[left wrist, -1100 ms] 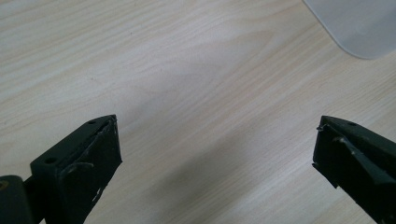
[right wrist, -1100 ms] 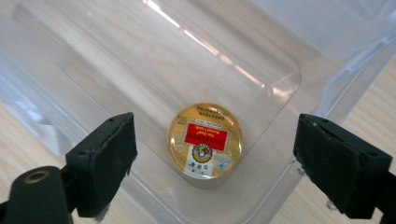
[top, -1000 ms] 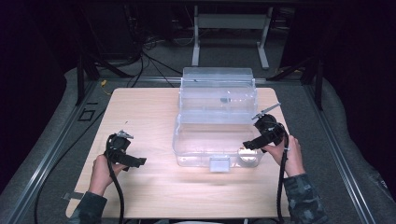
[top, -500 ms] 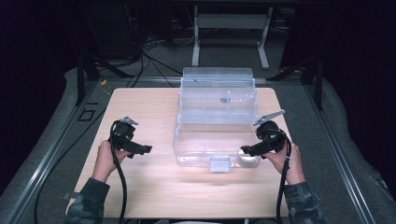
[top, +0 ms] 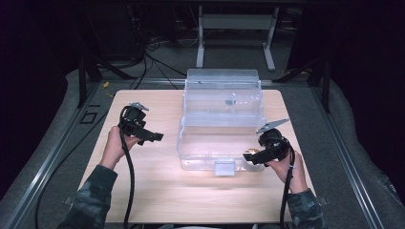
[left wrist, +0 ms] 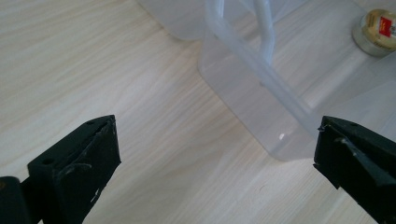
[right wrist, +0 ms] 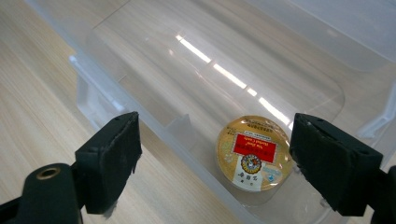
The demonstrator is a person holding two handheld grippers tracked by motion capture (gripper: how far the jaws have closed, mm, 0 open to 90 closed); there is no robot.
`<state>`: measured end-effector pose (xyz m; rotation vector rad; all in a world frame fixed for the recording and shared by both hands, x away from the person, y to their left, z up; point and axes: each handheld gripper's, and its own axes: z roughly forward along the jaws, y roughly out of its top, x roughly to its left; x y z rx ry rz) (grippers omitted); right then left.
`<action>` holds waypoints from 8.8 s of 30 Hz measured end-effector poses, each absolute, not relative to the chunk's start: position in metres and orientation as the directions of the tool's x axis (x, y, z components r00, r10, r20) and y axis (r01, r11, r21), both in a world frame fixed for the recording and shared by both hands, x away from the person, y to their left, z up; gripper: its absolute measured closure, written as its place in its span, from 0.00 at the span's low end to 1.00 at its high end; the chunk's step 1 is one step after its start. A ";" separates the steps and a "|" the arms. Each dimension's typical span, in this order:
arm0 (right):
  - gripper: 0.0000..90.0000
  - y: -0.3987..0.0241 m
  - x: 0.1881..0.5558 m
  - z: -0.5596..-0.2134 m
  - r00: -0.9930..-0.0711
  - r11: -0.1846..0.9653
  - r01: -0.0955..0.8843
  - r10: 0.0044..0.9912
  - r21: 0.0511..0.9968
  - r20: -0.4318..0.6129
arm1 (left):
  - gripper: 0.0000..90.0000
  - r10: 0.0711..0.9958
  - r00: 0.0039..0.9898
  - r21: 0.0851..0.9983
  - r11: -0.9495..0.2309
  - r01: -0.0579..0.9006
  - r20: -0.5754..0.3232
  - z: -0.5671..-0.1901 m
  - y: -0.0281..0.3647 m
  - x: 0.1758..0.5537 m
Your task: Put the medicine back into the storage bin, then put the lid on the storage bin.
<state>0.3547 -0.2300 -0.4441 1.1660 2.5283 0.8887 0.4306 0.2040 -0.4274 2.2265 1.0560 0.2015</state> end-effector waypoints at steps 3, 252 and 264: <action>0.18 -0.230 0.354 -0.446 -0.661 0.499 0.618 0.748 0.608 0.057 | 0.00 0.727 0.674 0.630 -0.465 0.622 -0.129 -0.418 0.197 0.438; 0.57 -0.208 0.345 -0.482 -0.657 0.494 0.618 0.752 0.611 0.056 | 0.89 0.501 0.856 0.743 -0.621 0.251 0.129 -0.382 0.057 0.414; 0.57 -0.208 0.345 -0.482 -0.657 0.495 0.617 0.752 0.612 0.055 | 0.89 0.494 0.860 0.742 -0.624 0.246 0.130 -0.386 0.056 0.405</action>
